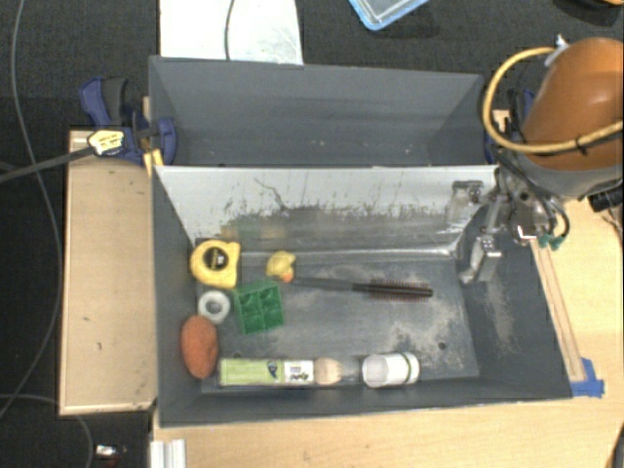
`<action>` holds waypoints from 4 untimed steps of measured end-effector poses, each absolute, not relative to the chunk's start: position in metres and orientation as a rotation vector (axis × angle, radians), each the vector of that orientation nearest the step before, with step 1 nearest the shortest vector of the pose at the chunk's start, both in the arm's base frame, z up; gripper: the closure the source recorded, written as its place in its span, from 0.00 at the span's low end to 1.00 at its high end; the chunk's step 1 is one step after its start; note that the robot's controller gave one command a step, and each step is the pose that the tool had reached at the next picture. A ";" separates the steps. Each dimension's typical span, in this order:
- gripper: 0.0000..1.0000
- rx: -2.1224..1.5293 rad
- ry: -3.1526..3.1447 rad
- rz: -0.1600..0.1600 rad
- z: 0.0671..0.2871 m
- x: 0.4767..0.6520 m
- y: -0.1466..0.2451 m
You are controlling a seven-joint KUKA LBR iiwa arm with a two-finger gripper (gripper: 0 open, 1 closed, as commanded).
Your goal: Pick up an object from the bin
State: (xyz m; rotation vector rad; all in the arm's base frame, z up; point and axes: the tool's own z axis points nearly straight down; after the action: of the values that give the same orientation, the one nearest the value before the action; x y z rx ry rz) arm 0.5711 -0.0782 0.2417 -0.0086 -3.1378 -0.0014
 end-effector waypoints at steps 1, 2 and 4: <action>0.00 -0.004 -3.146 0.001 0.246 0.573 -0.078; 0.00 -0.042 -3.151 0.000 0.153 0.583 -0.055; 0.00 -0.141 -3.146 -0.002 0.109 0.567 -0.035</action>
Offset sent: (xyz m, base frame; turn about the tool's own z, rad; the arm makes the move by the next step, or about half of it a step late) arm 0.0187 0.0434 -0.1717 0.0436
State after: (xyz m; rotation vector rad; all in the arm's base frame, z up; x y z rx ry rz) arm 0.5672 -0.0351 0.1092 -0.1406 -3.1464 -0.0015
